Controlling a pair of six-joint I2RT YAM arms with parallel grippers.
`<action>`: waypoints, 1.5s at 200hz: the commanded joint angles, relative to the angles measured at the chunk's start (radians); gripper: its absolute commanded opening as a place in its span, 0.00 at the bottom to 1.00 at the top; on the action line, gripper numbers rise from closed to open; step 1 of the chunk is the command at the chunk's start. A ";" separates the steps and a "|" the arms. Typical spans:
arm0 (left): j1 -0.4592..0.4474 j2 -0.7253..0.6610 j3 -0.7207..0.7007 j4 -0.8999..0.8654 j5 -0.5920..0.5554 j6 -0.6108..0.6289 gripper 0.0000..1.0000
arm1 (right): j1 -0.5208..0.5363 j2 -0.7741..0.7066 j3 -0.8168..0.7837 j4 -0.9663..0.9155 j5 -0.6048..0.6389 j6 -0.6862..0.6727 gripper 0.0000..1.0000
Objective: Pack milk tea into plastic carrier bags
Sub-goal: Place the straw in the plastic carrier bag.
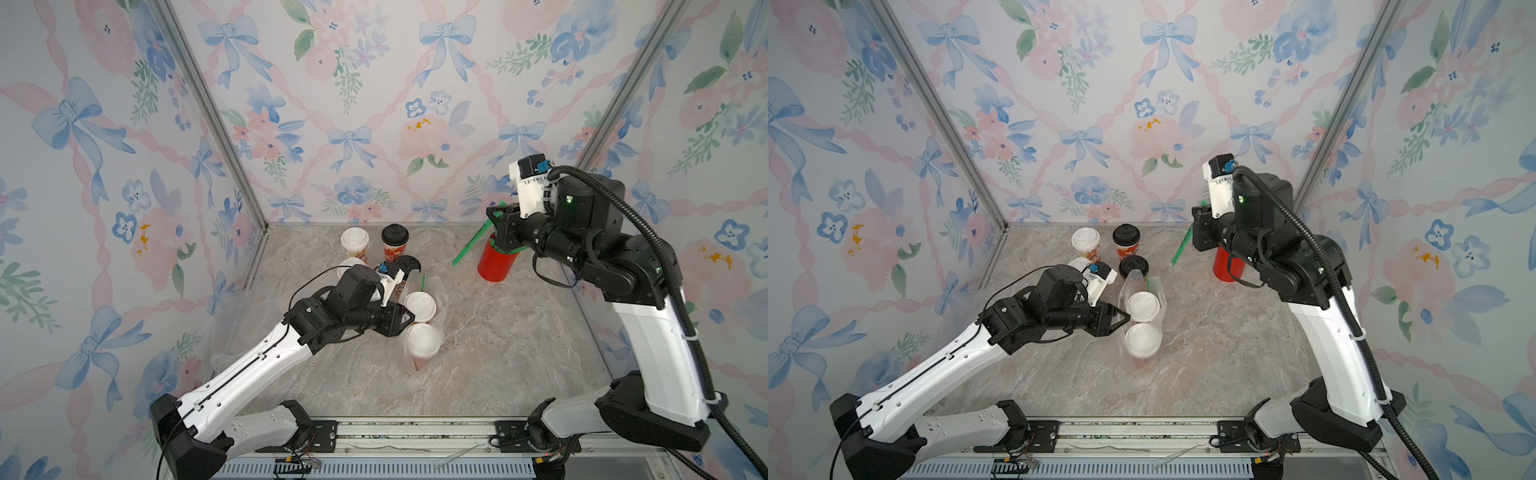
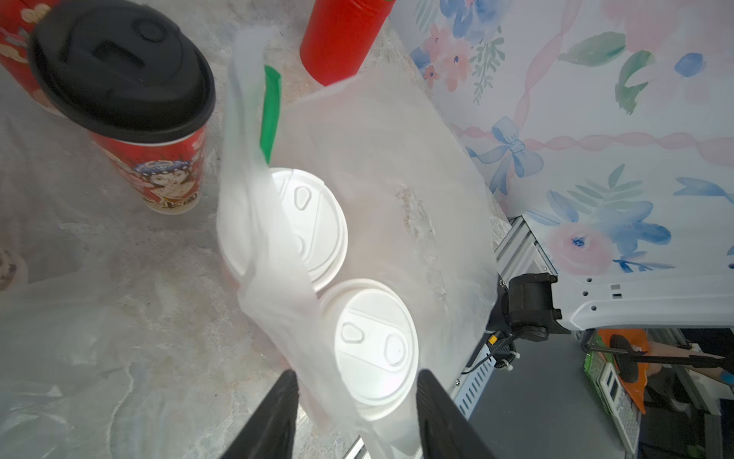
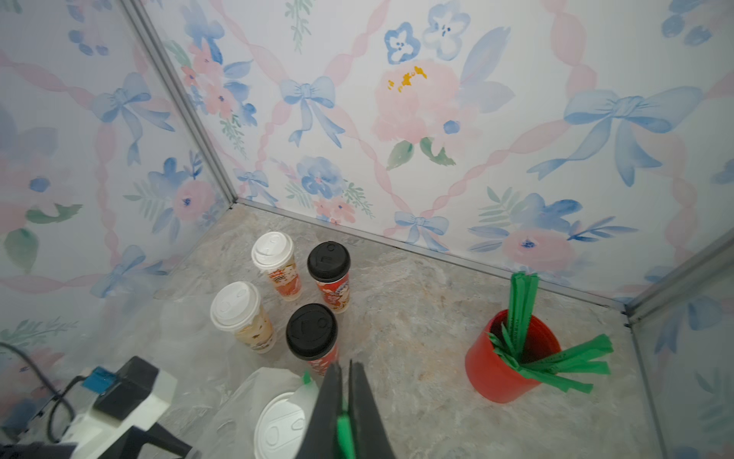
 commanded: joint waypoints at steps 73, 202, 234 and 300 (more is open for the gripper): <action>-0.054 -0.122 -0.100 -0.019 0.058 -0.079 0.26 | 0.276 0.009 -0.196 0.027 -0.055 0.085 0.07; -0.055 -0.121 -0.079 -0.016 0.036 -0.084 0.02 | 0.454 -0.072 -0.345 -0.118 -0.028 0.095 0.05; -0.055 -0.114 -0.072 -0.016 0.037 -0.083 0.00 | 0.487 -0.082 -0.417 -0.017 -0.021 0.101 0.07; -0.055 -0.107 -0.064 -0.015 0.044 -0.085 0.00 | 0.517 -0.178 -0.632 0.228 0.040 0.056 0.07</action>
